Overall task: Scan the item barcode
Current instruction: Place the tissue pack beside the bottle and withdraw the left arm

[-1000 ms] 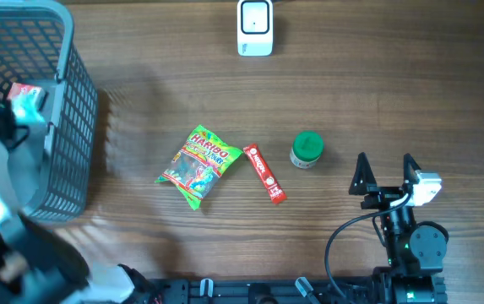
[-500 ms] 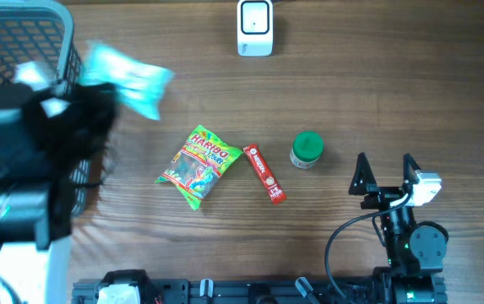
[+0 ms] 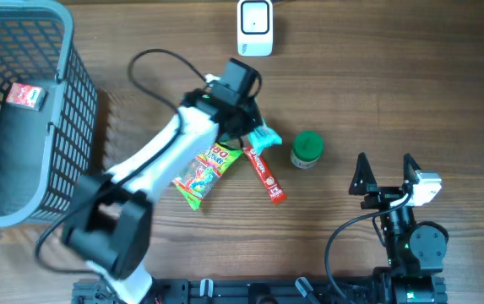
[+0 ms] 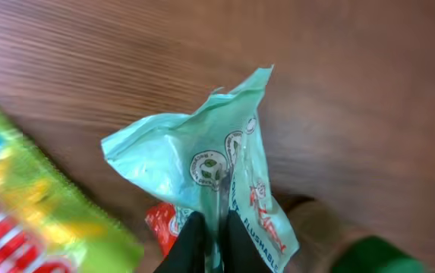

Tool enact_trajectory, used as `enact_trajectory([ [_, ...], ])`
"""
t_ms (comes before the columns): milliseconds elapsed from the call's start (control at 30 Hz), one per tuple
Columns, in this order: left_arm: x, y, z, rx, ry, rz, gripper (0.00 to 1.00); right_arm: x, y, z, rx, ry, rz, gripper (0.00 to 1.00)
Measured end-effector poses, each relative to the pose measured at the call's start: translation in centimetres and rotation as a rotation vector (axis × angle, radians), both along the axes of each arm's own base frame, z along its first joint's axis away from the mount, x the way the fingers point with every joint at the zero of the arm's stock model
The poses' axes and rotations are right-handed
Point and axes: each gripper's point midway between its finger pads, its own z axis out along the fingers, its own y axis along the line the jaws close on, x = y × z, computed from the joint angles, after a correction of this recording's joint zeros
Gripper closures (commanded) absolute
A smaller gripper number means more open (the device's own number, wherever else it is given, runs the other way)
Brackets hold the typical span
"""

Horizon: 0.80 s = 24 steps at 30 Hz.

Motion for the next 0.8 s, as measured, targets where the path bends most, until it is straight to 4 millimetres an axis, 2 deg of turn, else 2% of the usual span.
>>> enact_trajectory([
  [67,-0.5,-1.5,-2.7,0.020,0.029,-0.097,0.96,0.0,0.0,0.0,0.000,0.000,0.000,0.00],
  [167,-1.0,-3.0,-3.9,0.017,0.031,-0.174,0.96,0.0,0.0,0.0,0.000,0.000,0.000,0.00],
  [467,-2.6,-6.9,-3.5,-0.016,-0.020,-0.290,0.95,0.0,0.0,0.0,0.000,0.000,0.000,0.00],
  [500,-2.6,-7.6,-3.3,-0.026,-0.034,-0.302,0.82,0.0,0.0,0.0,0.000,0.000,0.000,0.00],
  [533,-2.7,-8.1,-3.2,-0.034,-0.046,-0.314,0.54,0.0,0.0,0.0,0.000,0.000,0.000,0.00],
  [600,-3.0,-8.9,-3.0,-0.041,-0.061,-0.338,0.11,0.0,0.0,0.0,0.000,0.000,0.000,0.00],
  [633,-3.2,-9.0,-3.0,-0.041,-0.060,-0.345,0.00,0.0,0.0,0.0,0.000,0.000,0.000,0.00],
  [733,-3.3,-8.2,-3.4,-0.011,-0.042,-0.330,0.00,0.0,0.0,0.0,0.000,0.000,0.000,0.00],
  [800,-3.0,-6.0,-3.8,0.043,-0.013,-0.291,0.00,0.0,0.0,0.0,0.000,0.000,0.000,0.00],
])
